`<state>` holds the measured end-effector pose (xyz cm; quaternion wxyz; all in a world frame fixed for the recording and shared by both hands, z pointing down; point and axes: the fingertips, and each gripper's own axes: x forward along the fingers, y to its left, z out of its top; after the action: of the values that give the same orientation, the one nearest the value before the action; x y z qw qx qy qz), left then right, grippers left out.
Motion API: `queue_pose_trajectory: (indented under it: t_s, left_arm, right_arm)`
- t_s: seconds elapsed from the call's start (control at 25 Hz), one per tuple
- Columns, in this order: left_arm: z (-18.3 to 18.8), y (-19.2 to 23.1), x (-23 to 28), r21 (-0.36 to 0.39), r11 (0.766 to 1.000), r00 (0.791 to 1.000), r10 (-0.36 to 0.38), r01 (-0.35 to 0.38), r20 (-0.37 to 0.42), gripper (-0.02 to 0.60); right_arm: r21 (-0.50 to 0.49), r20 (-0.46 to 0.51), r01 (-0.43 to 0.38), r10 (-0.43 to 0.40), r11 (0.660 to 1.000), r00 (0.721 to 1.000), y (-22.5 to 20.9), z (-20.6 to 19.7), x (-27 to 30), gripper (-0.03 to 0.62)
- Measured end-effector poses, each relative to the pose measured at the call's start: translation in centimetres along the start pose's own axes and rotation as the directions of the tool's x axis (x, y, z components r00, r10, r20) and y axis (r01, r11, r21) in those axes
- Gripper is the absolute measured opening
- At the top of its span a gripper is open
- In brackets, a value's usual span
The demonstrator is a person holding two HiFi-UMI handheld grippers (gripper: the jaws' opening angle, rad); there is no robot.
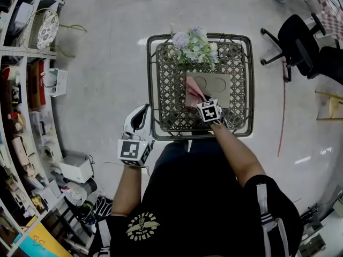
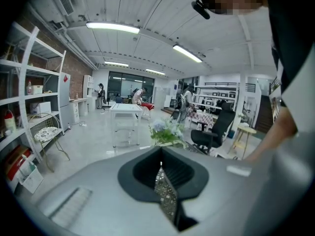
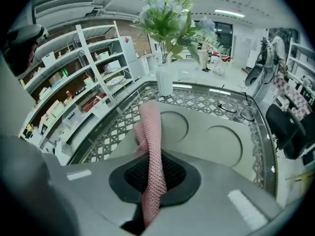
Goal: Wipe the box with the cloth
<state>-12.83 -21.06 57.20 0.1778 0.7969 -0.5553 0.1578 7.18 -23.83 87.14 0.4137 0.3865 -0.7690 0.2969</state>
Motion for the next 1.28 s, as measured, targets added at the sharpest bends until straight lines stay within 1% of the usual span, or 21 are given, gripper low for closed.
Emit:
queue_pose_trajectory:
  t_s: [0.12,0.24,0.44,0.6,0.68,0.84,0.96,1.08,1.28]
  left_arm:
    - [0.2,-0.5,0.5,0.000,1.000,1.000,-0.017,0.017,-0.004,0.000]
    - [1.2,-0.9,0.7,-0.004,0.999,0.999,-0.052,0.052,-0.012,0.000]
    - [0.7,-1.1,1.6,0.026,0.996,0.996,-0.084,0.084,-0.032,0.000]
    - [1.1,-3.0,2.4,0.040,0.994,0.994,-0.102,0.103,-0.029,0.000]
    - [1.5,-4.0,2.5,0.049,0.993,0.994,-0.109,0.110,-0.027,0.000]
    - [1.7,-4.7,3.0,0.060,0.992,0.994,-0.107,0.109,-0.027,0.000]
    - [2.0,-4.9,3.4,0.071,0.992,0.994,-0.105,0.107,-0.026,0.000]
    - [3.3,-5.0,3.0,0.083,0.991,0.995,-0.104,0.104,-0.006,0.000]
    - [5.6,-4.8,0.7,0.089,0.992,0.995,-0.093,0.089,0.042,0.000]
  right_arm:
    - [0.013,-0.020,0.034,-0.034,0.999,0.999,-1.9,-1.5,-1.1,0.017]
    - [0.042,-0.023,0.071,-0.070,0.997,0.997,-3.1,-2.6,-2.2,0.017]
    - [0.062,-0.052,0.140,-0.137,0.988,0.989,-5.5,-4.7,-3.5,0.017]
    - [0.089,-0.045,0.197,-0.194,0.976,0.980,-9.2,-6.8,-5.2,0.017]
    - [0.103,-0.056,0.225,-0.220,0.969,0.974,-11.0,-7.8,-6.5,0.017]
    - [0.126,-0.084,0.247,-0.238,0.961,0.968,-13.1,-9.6,-6.8,0.017]
    - [0.139,-0.081,0.251,-0.241,0.958,0.967,-13.5,-9.5,-6.9,0.017]
    - [0.156,-0.046,0.242,-0.237,0.958,0.970,-13.3,-8.5,-7.7,0.017]
    - [0.180,0.004,0.224,-0.228,0.958,0.974,-11.7,-6.4,-11.5,0.017]
